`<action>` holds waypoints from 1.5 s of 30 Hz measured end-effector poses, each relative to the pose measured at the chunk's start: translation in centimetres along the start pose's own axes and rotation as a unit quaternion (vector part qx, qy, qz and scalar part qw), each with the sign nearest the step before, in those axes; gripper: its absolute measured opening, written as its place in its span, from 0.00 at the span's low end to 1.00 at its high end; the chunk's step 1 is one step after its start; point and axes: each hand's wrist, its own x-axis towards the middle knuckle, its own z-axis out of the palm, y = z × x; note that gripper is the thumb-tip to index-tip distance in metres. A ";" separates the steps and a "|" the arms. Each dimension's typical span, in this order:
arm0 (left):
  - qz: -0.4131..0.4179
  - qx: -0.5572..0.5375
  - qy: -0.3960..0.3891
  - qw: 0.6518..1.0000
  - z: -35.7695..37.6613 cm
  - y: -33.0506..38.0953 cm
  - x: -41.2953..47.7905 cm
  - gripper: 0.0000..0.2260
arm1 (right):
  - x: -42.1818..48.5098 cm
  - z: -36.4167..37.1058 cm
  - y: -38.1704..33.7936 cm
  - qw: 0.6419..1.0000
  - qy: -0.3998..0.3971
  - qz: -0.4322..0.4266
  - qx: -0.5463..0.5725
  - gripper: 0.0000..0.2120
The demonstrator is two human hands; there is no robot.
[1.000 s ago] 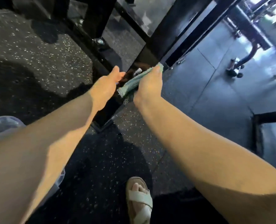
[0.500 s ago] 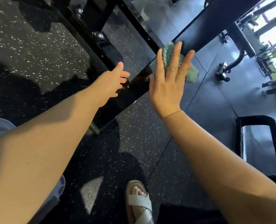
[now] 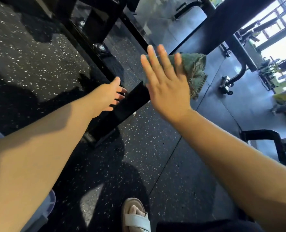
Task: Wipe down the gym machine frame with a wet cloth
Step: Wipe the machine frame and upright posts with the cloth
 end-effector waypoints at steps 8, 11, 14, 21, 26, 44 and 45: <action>-0.026 -0.027 0.026 0.999 -1.1 -0.8 -0.2 0.22 | 0.1 0.2 -6.7 0.946 -0.269 -0.166 0.072 0.29; -0.019 -0.012 0.008 1.000 -0.9 -0.3 0.0 0.22 | 0.5 -0.5 -1.8 0.987 -0.132 -0.091 0.026 0.30; 0.018 0.011 -0.004 1.000 0.5 1.3 -0.2 0.21 | -0.1 -0.7 2.2 0.998 0.044 0.035 0.004 0.24; 0.031 -0.015 0.054 0.998 0.7 0.8 -0.6 0.20 | -1.0 0.0 -4.5 0.954 -0.242 -0.174 0.038 0.28; 0.024 0.010 0.022 0.999 1.2 1.8 -1.1 0.23 | -0.8 0.1 2.7 0.990 0.068 -0.049 0.111 0.15; -0.068 0.052 0.076 0.993 -0.6 -2.9 -1.0 0.23 | -3.3 1.5 -3.2 0.965 -0.146 -0.218 -0.020 0.27; -0.076 0.040 0.078 0.993 -0.5 -3.2 -0.6 0.23 | -3.4 1.6 -3.2 0.972 -0.120 -0.203 -0.016 0.28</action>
